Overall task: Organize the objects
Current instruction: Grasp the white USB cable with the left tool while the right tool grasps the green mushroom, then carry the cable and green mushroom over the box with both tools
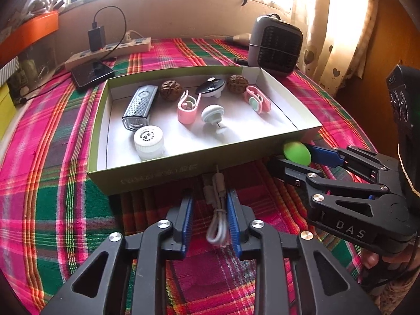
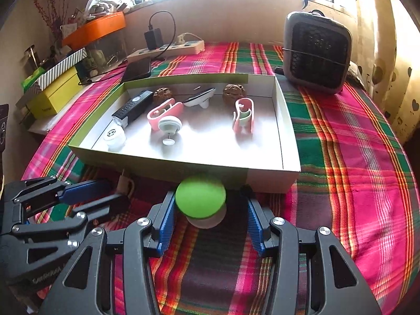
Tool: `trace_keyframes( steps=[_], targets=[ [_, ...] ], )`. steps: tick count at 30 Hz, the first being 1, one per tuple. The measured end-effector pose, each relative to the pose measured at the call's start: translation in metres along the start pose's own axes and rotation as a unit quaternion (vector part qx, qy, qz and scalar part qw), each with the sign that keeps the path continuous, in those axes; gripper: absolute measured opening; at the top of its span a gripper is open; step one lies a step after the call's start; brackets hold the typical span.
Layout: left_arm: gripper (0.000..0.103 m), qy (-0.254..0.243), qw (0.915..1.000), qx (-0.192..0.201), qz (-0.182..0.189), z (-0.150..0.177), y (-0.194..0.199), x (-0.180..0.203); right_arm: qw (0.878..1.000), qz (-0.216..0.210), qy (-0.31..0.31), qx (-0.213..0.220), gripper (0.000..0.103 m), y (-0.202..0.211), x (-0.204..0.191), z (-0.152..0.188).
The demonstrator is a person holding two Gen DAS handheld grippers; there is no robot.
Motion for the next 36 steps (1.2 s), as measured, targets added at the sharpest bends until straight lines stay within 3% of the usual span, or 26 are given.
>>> trace_keyframes(
  steps=[11, 20, 22, 36],
  targets=[
    [0.015, -0.001, 1.0000, 0.006, 0.006, 0.002, 0.002, 0.000, 1.000, 0.001, 0.003, 0.003, 0.033, 0.001, 0.000, 0.000],
    [0.014, 0.000, 0.9999, 0.005, 0.009, 0.003, 0.004, 0.001, 1.000, -0.001, 0.004, 0.005, 0.031, 0.003, -0.001, 0.000],
    [0.014, 0.000, 0.9999, 0.005, 0.010, 0.003, 0.004, 0.001, 1.000, -0.002, 0.005, 0.007, 0.018, 0.004, -0.002, 0.000],
    [0.014, 0.004, 0.9999, 0.005, 0.013, 0.004, 0.005, 0.001, 1.000, -0.006, -0.002, 0.013, 0.018, 0.010, -0.003, 0.001]
  ],
)
Point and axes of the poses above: each gripper's, at about its wrist camera, not at the fingertips, and y roughly against the way its jaws point, x to its right, z to its underside, the point moved 9 cm from there along -y, roughly the way its jaws point, and after that the axes turned 12 degrees about x, right-handed, at the moved point
